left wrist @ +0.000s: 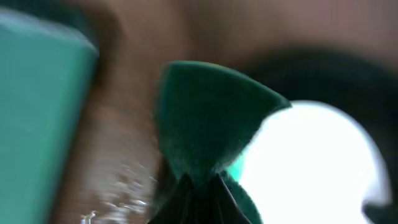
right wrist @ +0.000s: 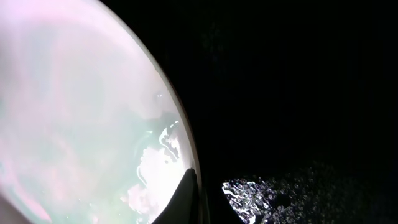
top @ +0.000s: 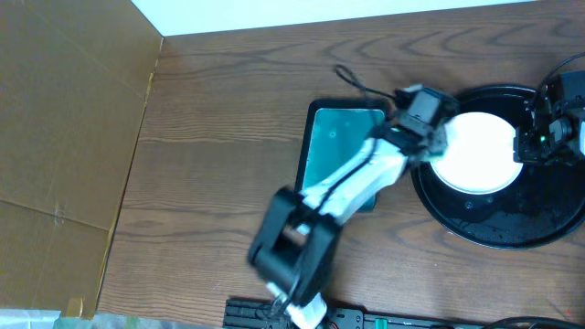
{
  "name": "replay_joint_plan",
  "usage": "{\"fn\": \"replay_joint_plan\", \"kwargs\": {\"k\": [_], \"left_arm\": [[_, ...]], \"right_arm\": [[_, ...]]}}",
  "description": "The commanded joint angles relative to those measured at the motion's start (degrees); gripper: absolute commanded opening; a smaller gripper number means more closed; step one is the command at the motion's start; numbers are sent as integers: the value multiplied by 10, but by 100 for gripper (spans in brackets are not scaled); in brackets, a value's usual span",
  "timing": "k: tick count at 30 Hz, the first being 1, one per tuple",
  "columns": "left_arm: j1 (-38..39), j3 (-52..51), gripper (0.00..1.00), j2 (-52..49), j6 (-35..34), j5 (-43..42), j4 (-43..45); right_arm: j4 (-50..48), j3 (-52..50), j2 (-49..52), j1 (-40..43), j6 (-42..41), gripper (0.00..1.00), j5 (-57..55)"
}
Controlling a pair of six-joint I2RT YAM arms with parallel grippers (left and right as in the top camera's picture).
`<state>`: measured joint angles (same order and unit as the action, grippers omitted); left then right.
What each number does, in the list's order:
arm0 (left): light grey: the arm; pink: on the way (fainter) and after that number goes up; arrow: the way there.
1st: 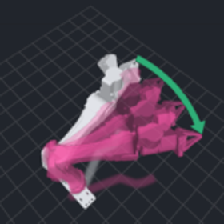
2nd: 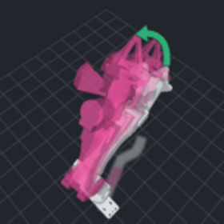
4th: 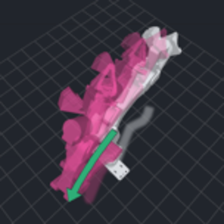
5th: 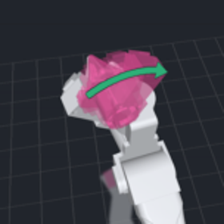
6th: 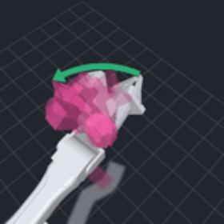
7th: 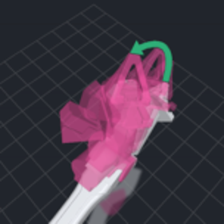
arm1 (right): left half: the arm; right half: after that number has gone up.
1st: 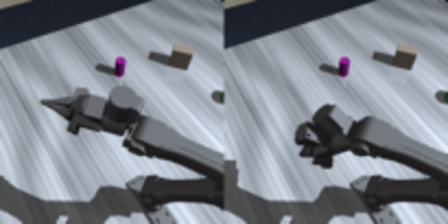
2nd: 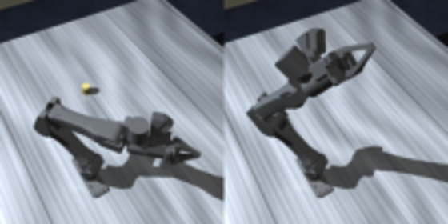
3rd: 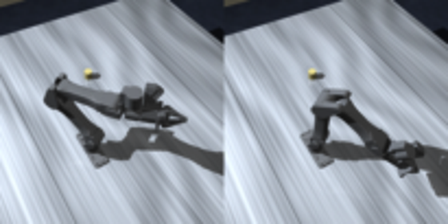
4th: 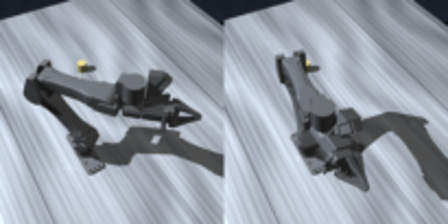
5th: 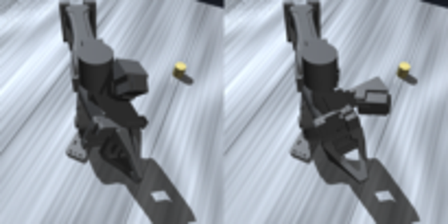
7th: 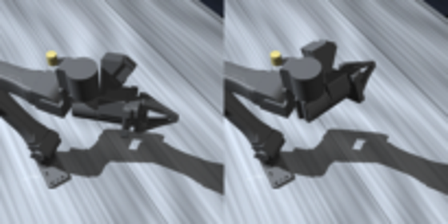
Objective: Clean dirty plates on tray and stack at the side
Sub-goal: 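Carry the last plate to the side stack with the right gripper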
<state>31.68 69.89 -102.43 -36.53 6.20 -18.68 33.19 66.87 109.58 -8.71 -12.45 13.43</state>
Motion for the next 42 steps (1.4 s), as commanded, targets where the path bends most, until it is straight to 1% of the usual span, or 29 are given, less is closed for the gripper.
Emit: {"fn": "replay_joint_plan", "kwargs": {"k": [1,4,7,9,12,15,20,25,29,31,32,33,34,36,38,39,40,42], "left_arm": [[-18,1,7,83,31,44,-10],[-40,1,7,130,36,44,-38],[-75,1,7,153,36,44,-83],[-103,1,8,153,35,44,-120],[-146,-11,7,145,35,44,-173],[-181,-25,7,130,35,43,-205],[-206,-47,7,90,35,7,-200],[-212,-53,7,38,35,10,-184],[-224,-53,8,17,35,36,-176],[-232,-52,16,20,35,38,-177],[-237,-50,30,24,36,38,-177],[-241,-49,41,30,35,37,-179],[-244,-46,44,36,35,37,-181],[-250,-39,46,53,36,37,-186],[-254,-36,56,78,36,37,-188],[-254,-36,63,97,36,37,-188],[-254,-36,68,109,36,37,-187],[-254,-36,73,143,36,37,-187]], "right_arm": [[19,32,-8,-9,29,1,-41],[47,62,-31,-17,37,1,-103],[65,86,-59,-31,54,1,-179],[67,94,-80,-45,64,1,-234],[63,96,-113,-70,102,1,-306],[63,96,-138,-97,131,1,-370],[60,96,-159,-145,181,1,-493],[45,96,-163,-200,271,1,-672],[19,96,-163,-234,348,1,-746],[3,96,-163,-248,368,1,-769],[-6,96,-163,-255,377,1,-777],[-14,96,-163,-260,389,1,-779],[-23,96,-163,-264,403,1,-779],[-41,96,-163,-273,431,1,-779],[-61,96,-163,-281,465,1,-784],[-73,96,-163,-283,481,1,-795],[-86,96,-163,-286,499,1,-807],[-112,96,-163,-291,541,1,-828]]}}
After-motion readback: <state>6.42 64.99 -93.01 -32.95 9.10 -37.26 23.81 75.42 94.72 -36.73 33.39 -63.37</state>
